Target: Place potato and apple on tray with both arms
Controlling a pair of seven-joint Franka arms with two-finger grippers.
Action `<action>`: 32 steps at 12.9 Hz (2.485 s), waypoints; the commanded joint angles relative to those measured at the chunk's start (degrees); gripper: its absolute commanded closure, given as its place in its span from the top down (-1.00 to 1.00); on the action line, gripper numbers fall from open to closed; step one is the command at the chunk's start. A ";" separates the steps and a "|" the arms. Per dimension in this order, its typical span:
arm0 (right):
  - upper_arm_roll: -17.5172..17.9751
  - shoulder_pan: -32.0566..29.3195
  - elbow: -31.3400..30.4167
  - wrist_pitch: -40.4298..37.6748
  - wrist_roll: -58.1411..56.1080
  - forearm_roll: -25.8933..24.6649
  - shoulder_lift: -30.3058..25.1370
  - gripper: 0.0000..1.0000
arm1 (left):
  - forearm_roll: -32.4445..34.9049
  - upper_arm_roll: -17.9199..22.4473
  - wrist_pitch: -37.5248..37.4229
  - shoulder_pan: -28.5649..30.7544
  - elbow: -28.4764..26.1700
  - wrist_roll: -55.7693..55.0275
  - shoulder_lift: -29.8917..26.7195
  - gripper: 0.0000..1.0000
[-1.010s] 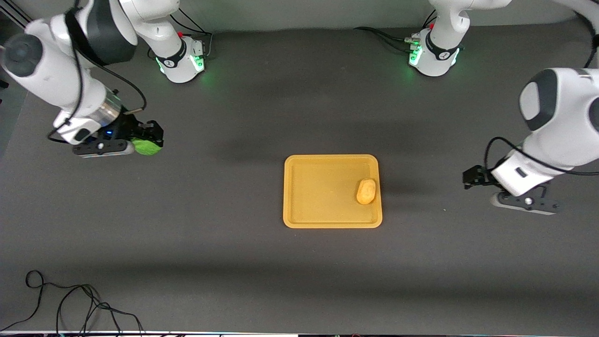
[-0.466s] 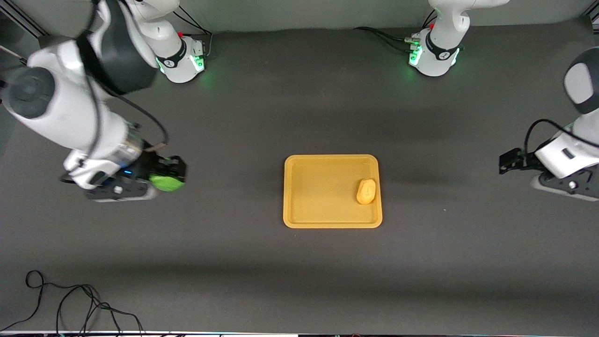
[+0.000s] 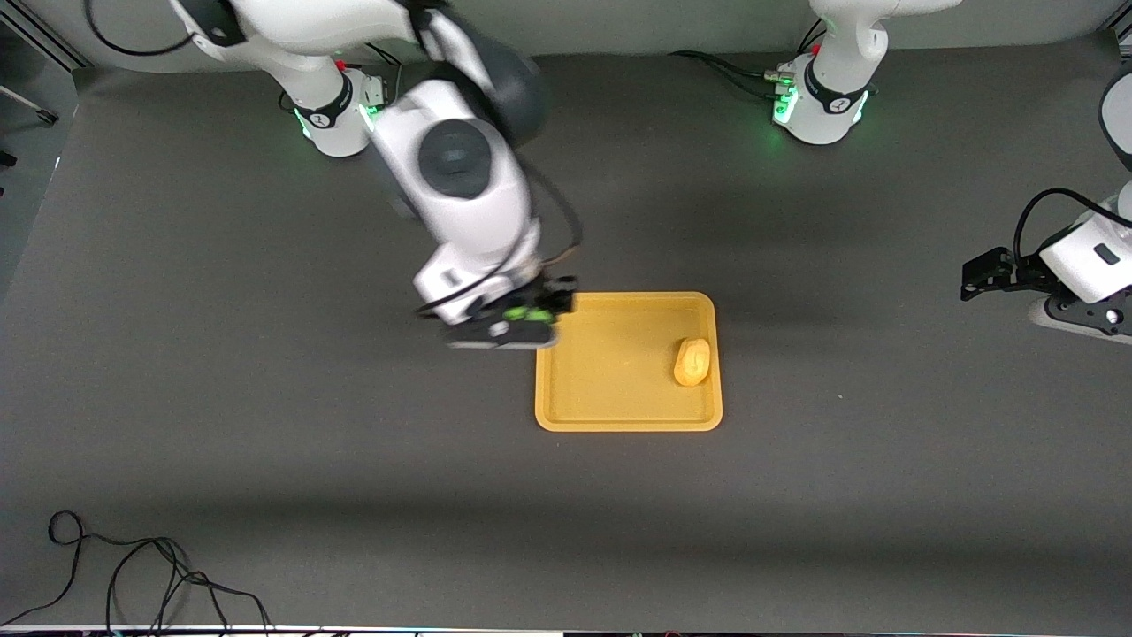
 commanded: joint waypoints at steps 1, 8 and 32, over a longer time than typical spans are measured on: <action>-0.79 5.27 6.15 4.58 5.24 -3.30 8.44 -0.38 | 0.57 -0.54 -3.95 -1.36 0.82 -4.29 -1.79 1.00; -2.71 6.61 5.80 23.66 6.48 -7.35 23.22 -0.38 | 0.83 -1.33 -6.70 -1.89 3.55 -6.31 -1.44 1.00; 0.71 -31.59 -31.02 -10.51 -33.19 -1.29 -38.99 1.00 | -0.49 -0.98 -5.65 -1.10 8.65 -6.31 1.20 1.00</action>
